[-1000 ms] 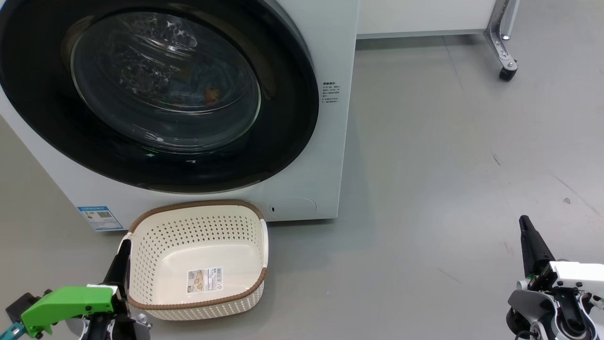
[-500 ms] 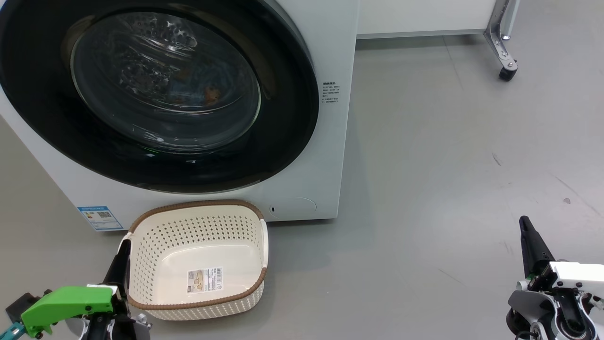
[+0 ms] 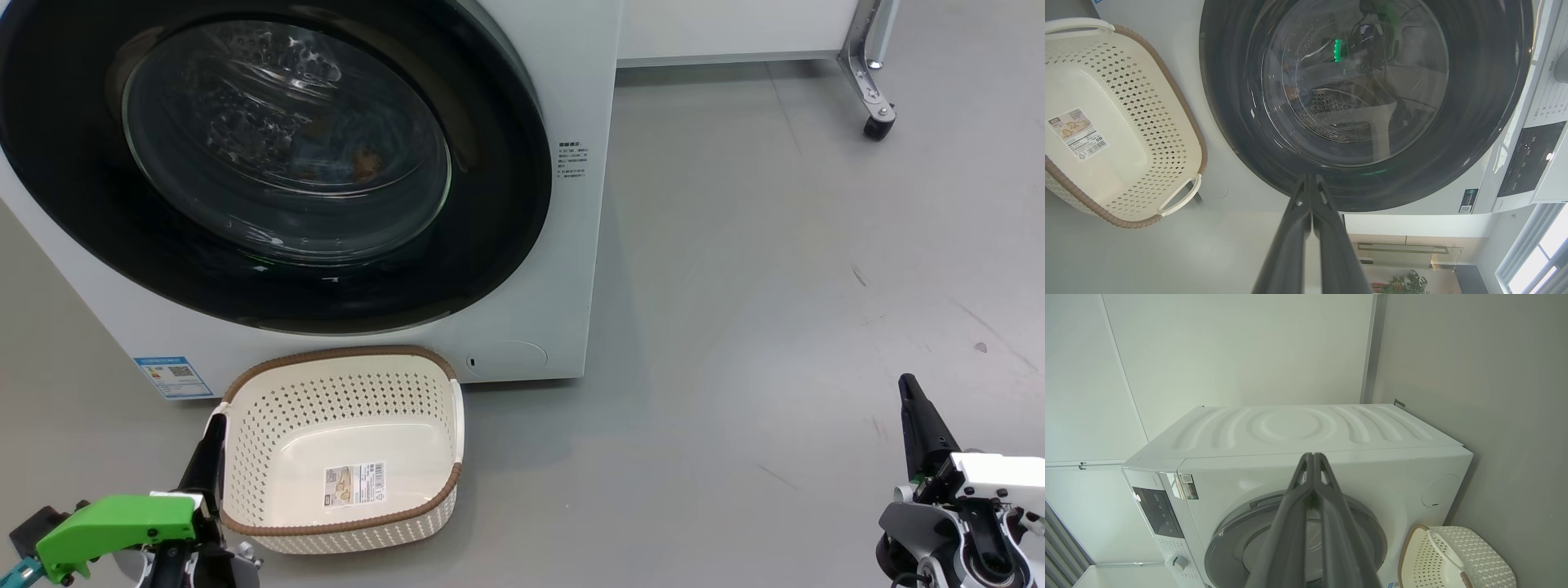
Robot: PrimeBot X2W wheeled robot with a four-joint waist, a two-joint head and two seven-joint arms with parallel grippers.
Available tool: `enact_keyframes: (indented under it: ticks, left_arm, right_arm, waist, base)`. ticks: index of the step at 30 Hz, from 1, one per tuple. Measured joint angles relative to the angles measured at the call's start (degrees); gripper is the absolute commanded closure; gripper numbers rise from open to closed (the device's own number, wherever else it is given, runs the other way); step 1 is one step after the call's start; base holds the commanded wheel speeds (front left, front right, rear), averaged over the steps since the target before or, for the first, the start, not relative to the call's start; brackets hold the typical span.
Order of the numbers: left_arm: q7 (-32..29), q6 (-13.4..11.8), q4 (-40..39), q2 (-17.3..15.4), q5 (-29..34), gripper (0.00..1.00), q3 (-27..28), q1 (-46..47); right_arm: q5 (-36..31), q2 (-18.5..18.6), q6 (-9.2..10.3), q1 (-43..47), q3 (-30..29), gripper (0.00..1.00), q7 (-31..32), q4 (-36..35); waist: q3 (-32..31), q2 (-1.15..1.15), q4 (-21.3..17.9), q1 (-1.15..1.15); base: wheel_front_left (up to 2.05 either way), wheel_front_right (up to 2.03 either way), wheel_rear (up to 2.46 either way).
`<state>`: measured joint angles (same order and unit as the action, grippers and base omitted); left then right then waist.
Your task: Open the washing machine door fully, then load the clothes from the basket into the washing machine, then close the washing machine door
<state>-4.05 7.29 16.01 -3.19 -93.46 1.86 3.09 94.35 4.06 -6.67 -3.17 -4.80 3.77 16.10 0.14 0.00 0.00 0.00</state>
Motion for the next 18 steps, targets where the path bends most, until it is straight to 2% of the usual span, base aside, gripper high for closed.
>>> enact_keyframes:
  ticks: [18]
  left_arm:
    - [0.0, 0.0, 0.0, 0.0, 0.0, 1.00, 0.1, 0.0]
  right_arm:
    - [0.0, 0.0, -0.01, 0.0, -0.1, 1.00, 0.0, 0.0]
  waist:
    - [0.0, 0.00, 0.0, 0.00]
  base:
    - [0.00, 0.00, 0.00]
